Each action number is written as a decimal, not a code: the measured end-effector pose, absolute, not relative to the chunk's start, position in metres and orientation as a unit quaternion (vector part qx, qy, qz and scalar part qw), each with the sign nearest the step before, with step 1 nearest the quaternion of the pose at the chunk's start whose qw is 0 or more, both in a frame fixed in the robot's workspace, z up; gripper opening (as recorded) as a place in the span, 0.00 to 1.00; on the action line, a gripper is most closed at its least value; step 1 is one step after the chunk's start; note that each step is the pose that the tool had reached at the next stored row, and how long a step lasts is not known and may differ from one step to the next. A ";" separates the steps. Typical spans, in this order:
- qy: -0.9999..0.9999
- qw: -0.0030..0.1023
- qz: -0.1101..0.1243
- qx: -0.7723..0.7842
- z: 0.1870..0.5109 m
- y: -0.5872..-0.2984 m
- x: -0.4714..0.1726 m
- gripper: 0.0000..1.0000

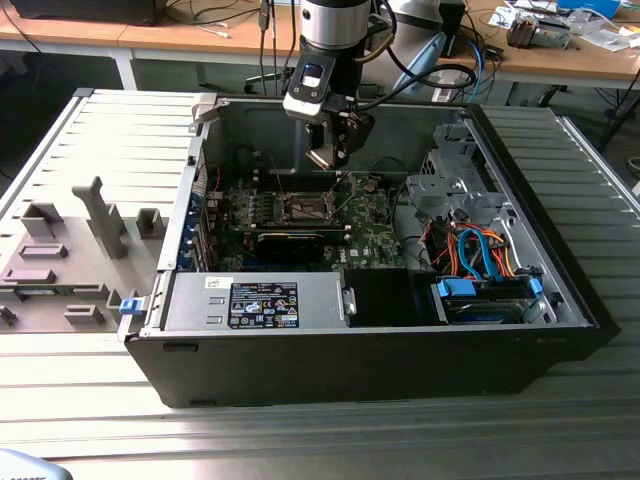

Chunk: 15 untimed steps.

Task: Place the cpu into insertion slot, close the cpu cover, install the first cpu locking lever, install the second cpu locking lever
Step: 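Place the cpu into insertion slot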

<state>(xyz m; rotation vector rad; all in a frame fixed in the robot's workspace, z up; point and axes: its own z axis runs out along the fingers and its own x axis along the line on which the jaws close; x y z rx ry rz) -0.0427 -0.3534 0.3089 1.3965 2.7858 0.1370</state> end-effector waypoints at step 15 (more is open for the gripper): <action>0.890 0.011 0.044 0.454 0.309 -0.353 -0.043 0.54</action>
